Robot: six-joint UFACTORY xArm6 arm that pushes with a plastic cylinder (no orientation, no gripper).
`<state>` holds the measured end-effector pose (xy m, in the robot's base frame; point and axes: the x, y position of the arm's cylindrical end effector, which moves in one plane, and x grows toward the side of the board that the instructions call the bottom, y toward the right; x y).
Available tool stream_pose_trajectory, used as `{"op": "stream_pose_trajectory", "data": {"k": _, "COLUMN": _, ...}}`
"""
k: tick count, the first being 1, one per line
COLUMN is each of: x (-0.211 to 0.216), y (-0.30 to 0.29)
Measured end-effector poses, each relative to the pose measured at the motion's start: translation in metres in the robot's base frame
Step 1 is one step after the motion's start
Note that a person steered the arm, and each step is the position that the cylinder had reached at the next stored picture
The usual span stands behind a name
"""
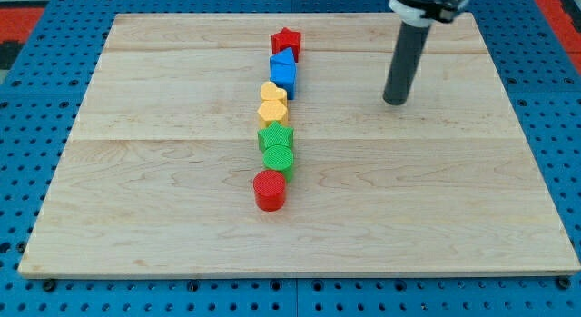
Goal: Place the blue cube right to the yellow hexagon
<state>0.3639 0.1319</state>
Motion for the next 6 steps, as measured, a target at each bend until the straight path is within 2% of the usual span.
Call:
{"op": "stream_pose_trajectory", "data": {"k": 1, "x": -0.014, "y": -0.006}}
{"op": "stream_pose_trajectory", "data": {"k": 3, "x": -0.021, "y": -0.098}}
{"op": "stream_pose_trajectory", "data": {"k": 4, "x": -0.028, "y": -0.081}}
{"op": "stream_pose_trajectory", "data": {"k": 5, "x": -0.066, "y": -0.071}}
{"op": "stream_pose_trajectory", "data": {"k": 6, "x": -0.140, "y": -0.050}}
